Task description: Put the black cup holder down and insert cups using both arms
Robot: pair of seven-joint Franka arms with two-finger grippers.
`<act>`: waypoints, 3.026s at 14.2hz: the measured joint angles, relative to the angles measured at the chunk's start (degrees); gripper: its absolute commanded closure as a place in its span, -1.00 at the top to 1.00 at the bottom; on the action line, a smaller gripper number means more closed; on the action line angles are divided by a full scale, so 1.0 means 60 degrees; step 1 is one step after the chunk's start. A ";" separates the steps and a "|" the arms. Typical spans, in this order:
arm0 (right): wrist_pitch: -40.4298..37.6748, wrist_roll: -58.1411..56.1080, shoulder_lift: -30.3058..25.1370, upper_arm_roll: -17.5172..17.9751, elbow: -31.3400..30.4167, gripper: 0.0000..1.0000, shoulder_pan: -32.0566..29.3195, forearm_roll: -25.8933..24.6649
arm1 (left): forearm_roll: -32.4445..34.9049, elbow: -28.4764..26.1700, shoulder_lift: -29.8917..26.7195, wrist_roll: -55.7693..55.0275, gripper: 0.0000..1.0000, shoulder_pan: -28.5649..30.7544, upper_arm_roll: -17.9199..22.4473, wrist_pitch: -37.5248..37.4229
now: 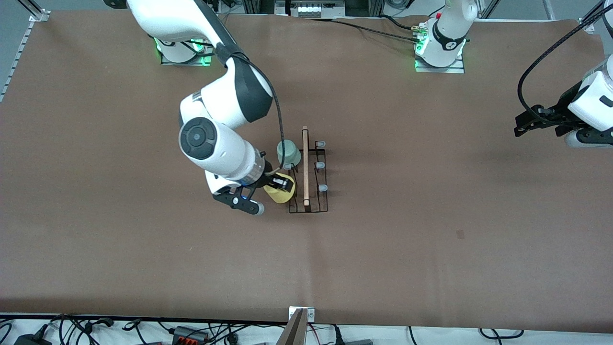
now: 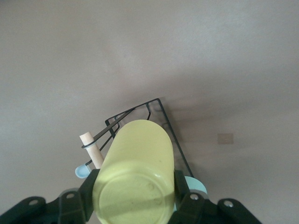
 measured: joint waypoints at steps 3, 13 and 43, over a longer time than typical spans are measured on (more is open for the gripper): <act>0.0072 0.0016 0.0266 0.0000 -0.0022 -0.61 0.0040 -0.0008 | 0.0000 0.0002 0.0009 0.0004 1.00 0.0000 0.0000 0.0000; 0.0367 0.0017 0.0675 0.0000 -0.0075 -0.45 0.0176 -0.0042 | 0.0000 0.0011 0.0026 0.0018 1.00 0.0000 -0.0003 0.0000; -0.2648 -0.4648 -0.1566 -0.2312 -0.0004 1.00 -0.1668 -0.1501 | 0.0000 0.0027 0.0040 0.0032 1.00 -0.0002 -0.0011 0.0000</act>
